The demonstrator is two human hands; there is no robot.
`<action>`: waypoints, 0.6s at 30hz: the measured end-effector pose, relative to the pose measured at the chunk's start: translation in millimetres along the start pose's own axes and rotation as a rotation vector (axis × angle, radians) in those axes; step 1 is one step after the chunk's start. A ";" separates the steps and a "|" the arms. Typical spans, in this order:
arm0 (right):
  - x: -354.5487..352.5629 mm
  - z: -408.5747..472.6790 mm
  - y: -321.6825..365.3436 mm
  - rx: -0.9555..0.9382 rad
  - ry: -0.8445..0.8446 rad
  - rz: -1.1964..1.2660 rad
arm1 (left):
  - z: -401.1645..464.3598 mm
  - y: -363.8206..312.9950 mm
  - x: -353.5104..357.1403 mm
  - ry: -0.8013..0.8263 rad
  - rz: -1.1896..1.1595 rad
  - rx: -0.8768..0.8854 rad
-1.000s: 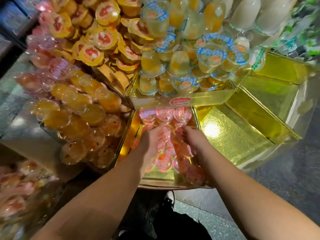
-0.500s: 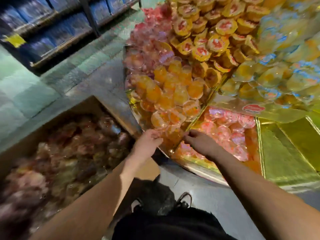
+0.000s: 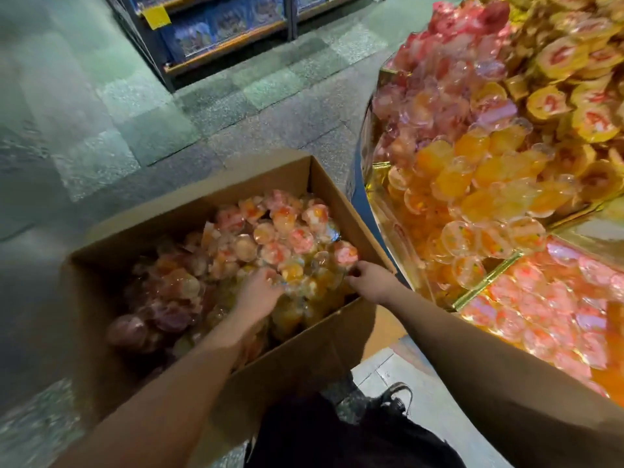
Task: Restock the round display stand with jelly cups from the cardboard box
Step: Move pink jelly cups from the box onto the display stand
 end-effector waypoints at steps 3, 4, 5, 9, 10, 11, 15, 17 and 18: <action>12.4 21.8 -4.4 0.117 -0.030 -0.020 | 22.2 10.0 5.7 0.047 -0.060 -0.072; 16.1 27.1 -6.9 0.156 -0.049 -0.005 | 27.6 12.6 7.7 0.054 -0.082 -0.100; 20.6 32.1 -9.5 0.190 -0.062 0.004 | 34.5 15.9 11.5 0.060 -0.111 -0.130; 38.4 52.2 -23.6 0.340 -0.091 0.065 | 55.3 32.2 23.4 0.040 -0.238 -0.290; 42.1 56.3 -26.7 0.380 -0.097 0.101 | 61.1 35.4 25.1 0.020 -0.256 -0.315; 45.2 60.2 -28.8 0.421 -0.098 0.141 | 66.6 38.7 27.5 0.011 -0.252 -0.339; 54.6 75.7 -35.7 0.548 -0.103 0.286 | 85.5 49.9 35.5 -0.012 -0.225 -0.414; 55.5 85.8 -34.9 0.496 -0.119 0.187 | 93.4 55.4 36.2 -0.044 -0.247 -0.459; 55.6 91.0 -33.7 0.453 -0.133 0.124 | 97.0 58.5 38.0 -0.052 -0.254 -0.480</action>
Point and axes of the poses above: each hand's wrist, its own z-axis towards the middle knuckle, its own x-axis out of the palm, y = z × x, the point moved 9 cm from there along z, towards the middle knuckle, and after that the axes turned 12 degrees about -y, right-handed, at the moved point
